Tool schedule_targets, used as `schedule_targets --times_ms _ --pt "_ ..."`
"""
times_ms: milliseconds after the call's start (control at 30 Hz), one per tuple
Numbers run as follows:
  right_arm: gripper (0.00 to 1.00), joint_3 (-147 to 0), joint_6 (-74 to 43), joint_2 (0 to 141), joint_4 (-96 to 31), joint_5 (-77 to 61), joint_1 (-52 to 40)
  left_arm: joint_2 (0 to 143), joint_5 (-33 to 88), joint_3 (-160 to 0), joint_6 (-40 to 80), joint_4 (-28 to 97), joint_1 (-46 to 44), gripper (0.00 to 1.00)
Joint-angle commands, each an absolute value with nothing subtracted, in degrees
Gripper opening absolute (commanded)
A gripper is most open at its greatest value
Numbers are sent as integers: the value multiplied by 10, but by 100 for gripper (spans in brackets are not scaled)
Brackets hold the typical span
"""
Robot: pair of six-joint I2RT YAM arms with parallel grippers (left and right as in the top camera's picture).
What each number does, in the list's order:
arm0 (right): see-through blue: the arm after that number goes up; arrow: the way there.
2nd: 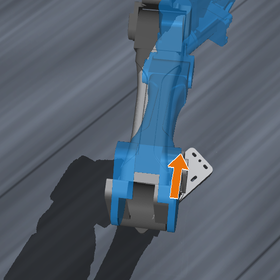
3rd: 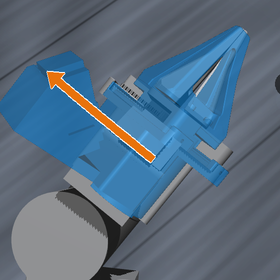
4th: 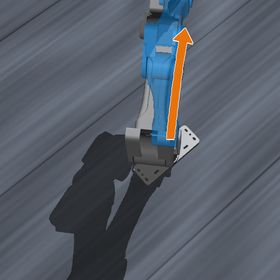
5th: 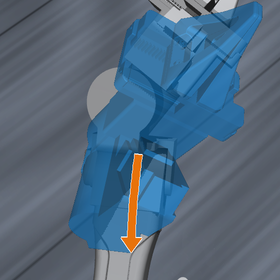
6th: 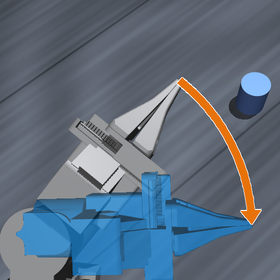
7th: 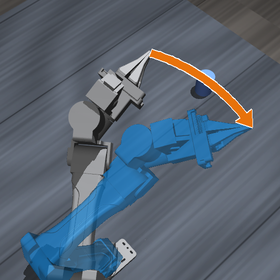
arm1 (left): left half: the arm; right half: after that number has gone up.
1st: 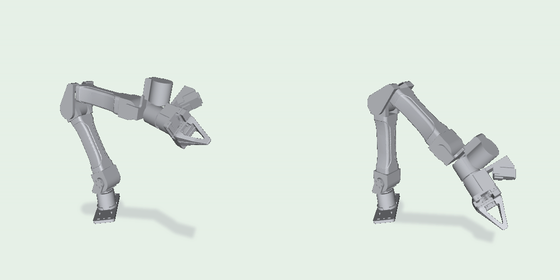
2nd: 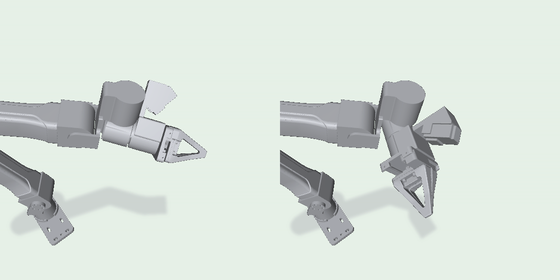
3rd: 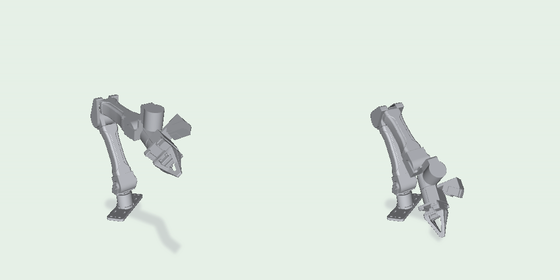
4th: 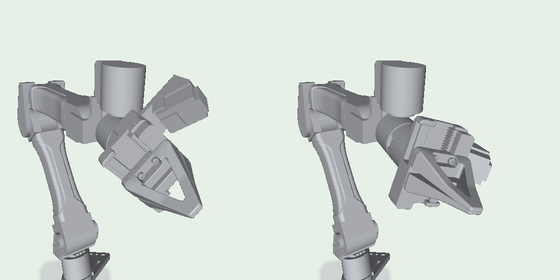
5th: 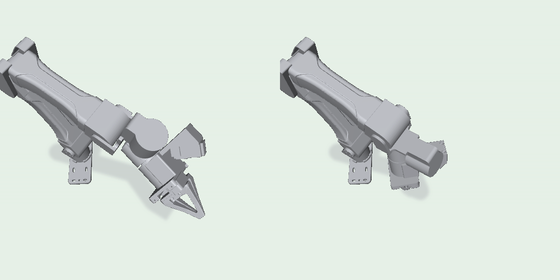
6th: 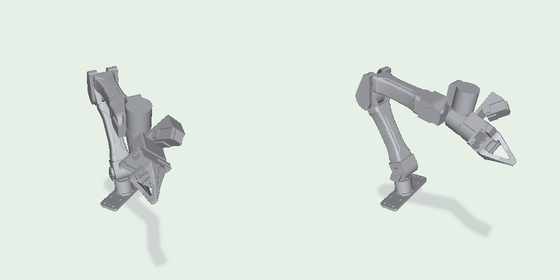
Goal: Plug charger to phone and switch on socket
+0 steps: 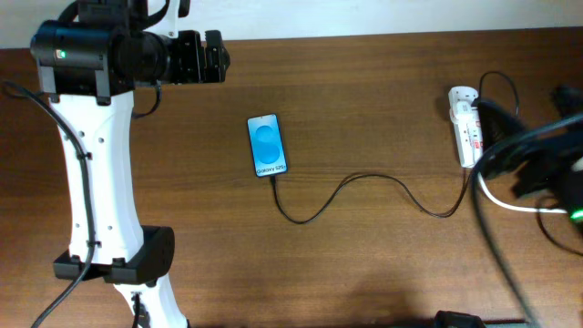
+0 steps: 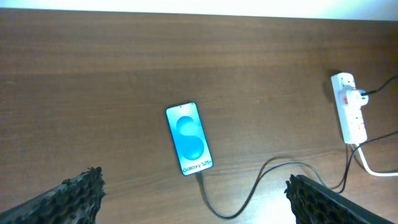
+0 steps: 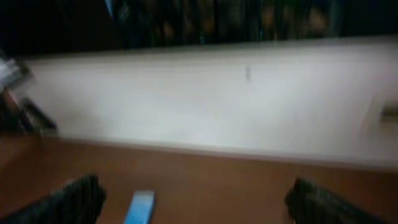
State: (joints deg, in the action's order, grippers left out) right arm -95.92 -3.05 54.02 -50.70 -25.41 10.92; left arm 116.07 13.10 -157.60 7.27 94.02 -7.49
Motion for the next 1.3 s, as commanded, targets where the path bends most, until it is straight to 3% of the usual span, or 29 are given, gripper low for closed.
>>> schedule_targets --times_ms 0,200,433,633,733,1267 --pt "99 -651 -34 390 -283 -243 99 1150 133 -1576 64 940 -76 99" --pt "98 -266 -34 186 -26 -124 53 1150 133 -1576 63 940 -76 99" --pt "98 -62 -34 43 23 -36 7 1150 133 -1576 63 940 -76 99" --pt "98 -3 -34 2 19 -40 7 1150 133 -1576 64 940 -76 100" --pt "98 -3 -34 2 -42 -38 7 1150 133 -1576 64 940 -76 99" --pt "98 -3 -34 3 -41 -38 8 1150 133 -1576 63 940 -76 99"
